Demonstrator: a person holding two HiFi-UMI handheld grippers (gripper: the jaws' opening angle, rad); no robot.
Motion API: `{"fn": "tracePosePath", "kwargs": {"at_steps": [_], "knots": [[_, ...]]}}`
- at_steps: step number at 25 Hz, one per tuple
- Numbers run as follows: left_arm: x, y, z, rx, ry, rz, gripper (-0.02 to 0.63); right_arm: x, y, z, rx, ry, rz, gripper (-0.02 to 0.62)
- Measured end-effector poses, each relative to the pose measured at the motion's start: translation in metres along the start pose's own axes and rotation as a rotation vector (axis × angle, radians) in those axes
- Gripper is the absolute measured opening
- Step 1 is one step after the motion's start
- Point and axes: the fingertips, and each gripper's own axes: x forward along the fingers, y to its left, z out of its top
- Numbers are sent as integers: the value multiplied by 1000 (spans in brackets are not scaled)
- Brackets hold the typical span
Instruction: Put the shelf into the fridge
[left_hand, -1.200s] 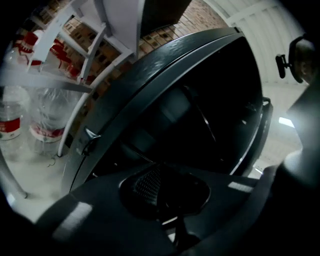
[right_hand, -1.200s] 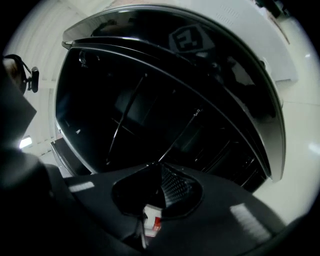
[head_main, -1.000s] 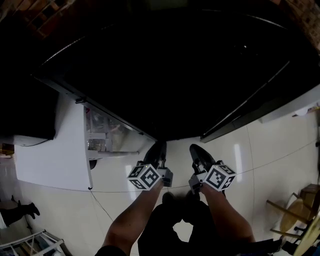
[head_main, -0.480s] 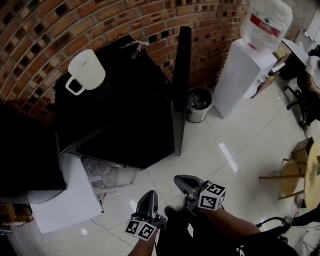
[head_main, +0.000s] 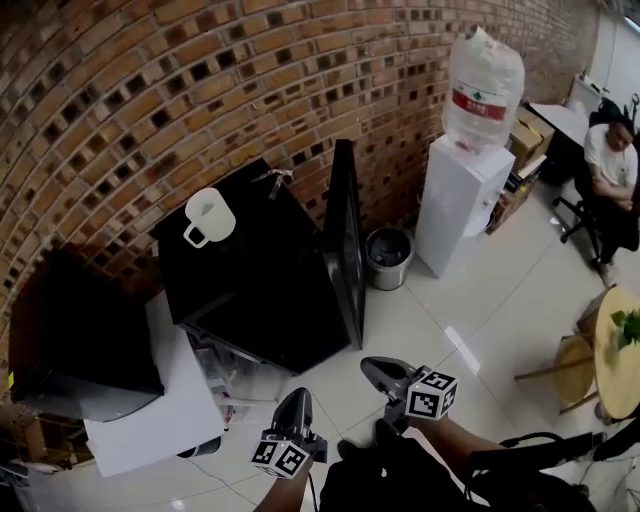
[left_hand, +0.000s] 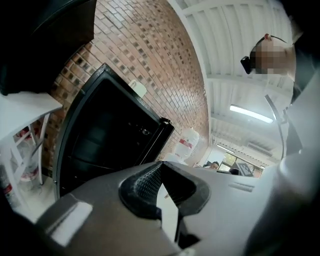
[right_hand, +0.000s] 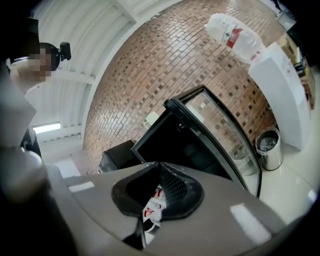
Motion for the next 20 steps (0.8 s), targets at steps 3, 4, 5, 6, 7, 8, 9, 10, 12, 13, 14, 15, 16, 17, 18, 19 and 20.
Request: {"fn": "tracePosePath", "kwargs": {"at_steps": [3,4,5,6,7,8,9,10,12,13,14,15,16,17,18,19,20], "knots": [[-7,-11,19,28,-27,13,2,1,23,17,-15,-7,29,6],[-9,-13,26,34,-45,16,2,2,31,22,-20,-5,40,6],[-12,-14,33,38,-62,20,2,5,39,28,-27,-3,52,6],[-14,-14,39,39,-77,26,2,9,46,34,-37,0,64,6],[-16,-14,45,39,-90,33,2,13,54,41,-47,5,73,6],[-18,-15,51,42,-98,40,2,16,61,46,-58,11,82,6],[-20,-16,57,50,-103,47,2,20,69,52,-69,18,93,6],[-22,-17,64,67,-104,56,2,23,76,56,-79,24,107,6],[-27,-23,80,105,-108,77,2,25,89,64,-94,36,135,6],[-30,-26,88,117,-114,86,2,26,95,68,-101,39,144,6],[-33,-29,97,121,-124,93,2,25,102,73,-110,43,147,6],[-36,-30,105,121,-138,98,2,26,108,78,-121,48,148,6],[-39,-32,112,123,-151,104,2,26,115,82,-136,55,150,6],[-42,-34,119,128,-160,112,2,27,122,86,-152,61,153,6],[-45,-36,125,135,-166,119,2,27,128,90,-169,65,157,6],[-48,-39,131,142,-169,125,2,27,133,93,-185,68,158,6],[-51,-42,135,150,-170,130,2,27,138,96,-197,69,158,6]]}}
